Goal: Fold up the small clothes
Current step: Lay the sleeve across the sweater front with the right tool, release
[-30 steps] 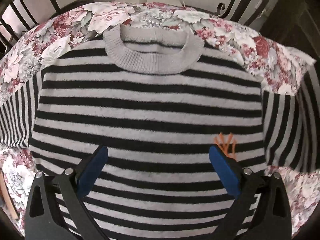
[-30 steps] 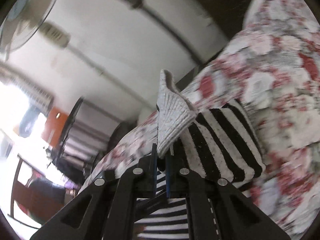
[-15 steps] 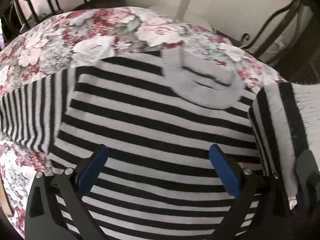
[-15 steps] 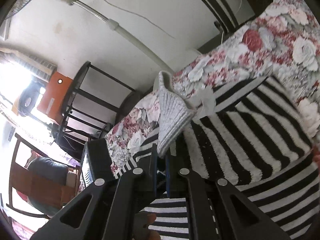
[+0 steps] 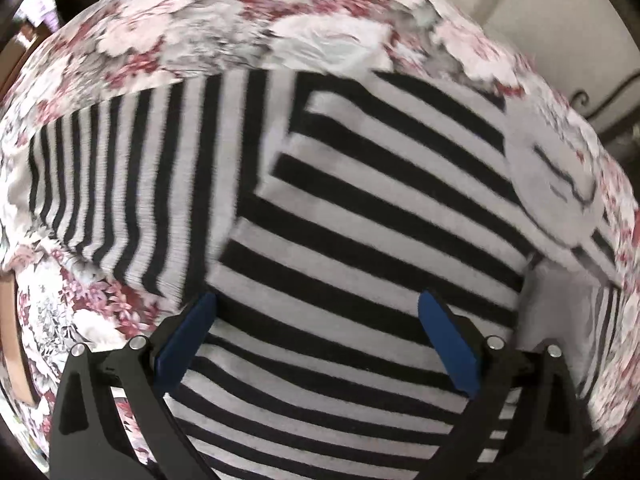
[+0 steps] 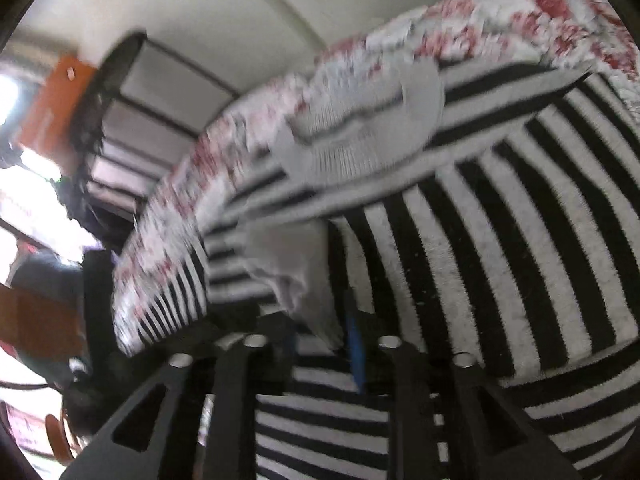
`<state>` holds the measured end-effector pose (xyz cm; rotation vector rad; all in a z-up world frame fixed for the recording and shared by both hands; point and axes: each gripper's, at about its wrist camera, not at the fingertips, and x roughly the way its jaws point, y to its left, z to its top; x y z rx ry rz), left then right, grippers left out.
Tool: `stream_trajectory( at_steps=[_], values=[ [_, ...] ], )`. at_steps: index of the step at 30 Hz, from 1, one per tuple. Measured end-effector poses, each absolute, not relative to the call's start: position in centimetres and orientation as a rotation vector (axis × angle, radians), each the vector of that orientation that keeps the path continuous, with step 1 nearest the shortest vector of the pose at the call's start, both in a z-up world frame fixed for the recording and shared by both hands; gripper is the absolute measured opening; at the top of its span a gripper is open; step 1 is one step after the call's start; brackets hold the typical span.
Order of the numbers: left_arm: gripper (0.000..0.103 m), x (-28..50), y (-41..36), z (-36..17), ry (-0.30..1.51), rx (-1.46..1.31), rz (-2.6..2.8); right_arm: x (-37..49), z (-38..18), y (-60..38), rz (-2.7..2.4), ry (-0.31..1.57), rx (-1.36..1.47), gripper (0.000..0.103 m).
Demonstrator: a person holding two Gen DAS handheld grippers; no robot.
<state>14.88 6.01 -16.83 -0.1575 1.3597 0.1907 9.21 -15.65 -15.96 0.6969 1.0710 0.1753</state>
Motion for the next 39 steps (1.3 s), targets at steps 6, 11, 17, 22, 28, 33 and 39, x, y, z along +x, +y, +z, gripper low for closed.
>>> stream_trajectory(
  at_steps=[6, 11, 17, 22, 28, 33, 39],
  values=[
    [0.099, 15.1, 5.0, -13.6, 1.274, -0.173, 0.149, 8.2, -12.1, -17.0, 0.260, 0.991, 0.647, 0.031],
    [0.099, 13.2, 3.5, -9.1, 1.101, -0.172, 0.074, 6.7, -10.7, -22.6, 0.125, 0.908, 0.688, 0.028],
    [0.099, 14.2, -1.8, -15.8, 1.315, -0.025, -0.030, 6.1, -15.7, -29.8, -0.121, 0.985, 0.856, 0.013],
    [0.099, 14.5, -2.1, -19.9, 1.420, 0.040, 0.017, 4.9, -20.9, -33.3, -0.224, 1.075, 1.052, 0.000],
    [0.098, 14.5, -1.3, -14.5, 1.290, -0.012, -0.017, 4.9, -14.6, -32.9, -0.197, 0.926, 0.906, 0.005],
    [0.099, 14.7, -2.2, -18.2, 1.429, 0.063, -0.033, 5.1, -16.8, -35.0, -0.247, 0.926, 0.895, 0.005],
    [0.099, 15.5, -2.3, -17.7, 1.405, 0.110, -0.032, 6.8, -21.0, -38.3, -0.232, 0.959, 1.013, 0.000]
  ],
)
